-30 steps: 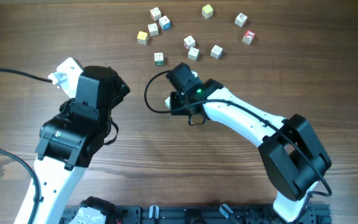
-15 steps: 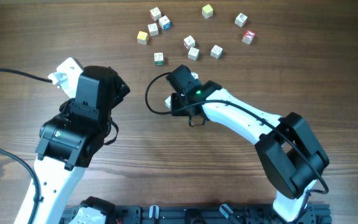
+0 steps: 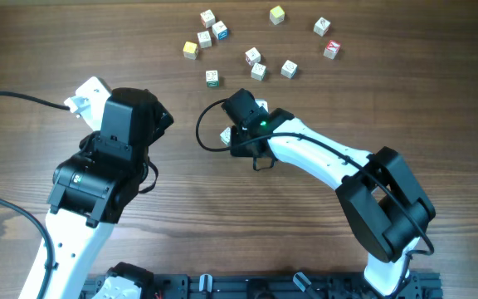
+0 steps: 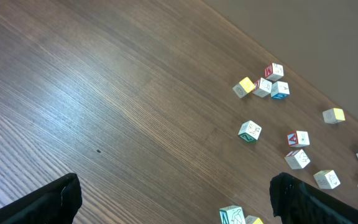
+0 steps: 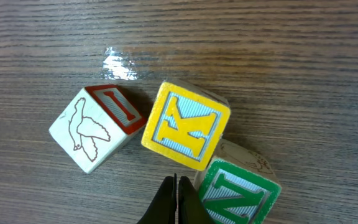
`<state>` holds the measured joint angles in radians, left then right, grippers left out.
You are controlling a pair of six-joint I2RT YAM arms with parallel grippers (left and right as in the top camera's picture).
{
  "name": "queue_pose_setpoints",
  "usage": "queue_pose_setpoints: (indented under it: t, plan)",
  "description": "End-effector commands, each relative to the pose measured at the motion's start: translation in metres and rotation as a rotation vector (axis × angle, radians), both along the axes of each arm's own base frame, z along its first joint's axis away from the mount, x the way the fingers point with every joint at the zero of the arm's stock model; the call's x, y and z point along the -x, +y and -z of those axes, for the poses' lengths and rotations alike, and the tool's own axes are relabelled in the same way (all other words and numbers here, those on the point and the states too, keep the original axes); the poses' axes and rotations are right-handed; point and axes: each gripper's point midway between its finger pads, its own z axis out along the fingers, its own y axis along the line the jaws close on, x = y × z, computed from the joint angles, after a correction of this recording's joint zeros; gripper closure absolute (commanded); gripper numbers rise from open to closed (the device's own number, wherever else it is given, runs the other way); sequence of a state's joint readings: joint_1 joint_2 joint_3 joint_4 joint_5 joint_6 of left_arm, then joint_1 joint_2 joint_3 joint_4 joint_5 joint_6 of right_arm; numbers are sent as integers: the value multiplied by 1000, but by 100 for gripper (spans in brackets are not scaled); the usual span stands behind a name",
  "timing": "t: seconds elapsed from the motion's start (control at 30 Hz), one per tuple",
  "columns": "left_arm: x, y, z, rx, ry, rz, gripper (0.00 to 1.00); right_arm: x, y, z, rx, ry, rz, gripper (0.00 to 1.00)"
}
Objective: Form a circle
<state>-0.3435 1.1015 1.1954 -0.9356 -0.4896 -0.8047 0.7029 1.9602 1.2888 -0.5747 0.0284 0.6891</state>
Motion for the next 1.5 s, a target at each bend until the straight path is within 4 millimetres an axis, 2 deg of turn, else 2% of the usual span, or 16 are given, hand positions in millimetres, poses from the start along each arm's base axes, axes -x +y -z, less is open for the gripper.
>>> queue_pose_setpoints:
  t: [0.0,0.43,0.53,0.63,0.77,0.83,0.9,1.0,1.17,1.33,1.47]
  plan:
    - [-2,5,-5,-19,-12,-10,0,3,-4,8,30,6,21,95]
    - [-2,5,-5,-19,-12,-10,0,5,-5,8,34,15,16,95]
    - [-2,5,-5,-19,-12,-10,0,5,-2,2,15,11,10,96]
    - [-2,5,-5,-19,-12,-10,0,2,6,-16,-27,-16,-21,95]
    - [-2,5,-5,-19,-12,-10,0,-1,10,-64,-107,-94,-13,95]
    - [-2,5,-5,-19,-12,-10,0,-6,6,-84,-131,-138,30,95]
    - [-2,5,-5,-19,-12,-10,0,-17,-8,-93,-77,-212,91,96]
    - [-2,5,-5,-19,-12,-10,0,-27,-26,-83,8,-254,170,96]
    - [-2,5,-5,-19,-12,-10,0,-37,-37,-51,39,-209,240,96]
    - [-2,5,-5,-19,-12,-10,0,-44,-43,-36,31,-180,275,95]
    - [-2,5,-5,-19,-12,-10,0,-40,-39,-25,20,-138,263,96]
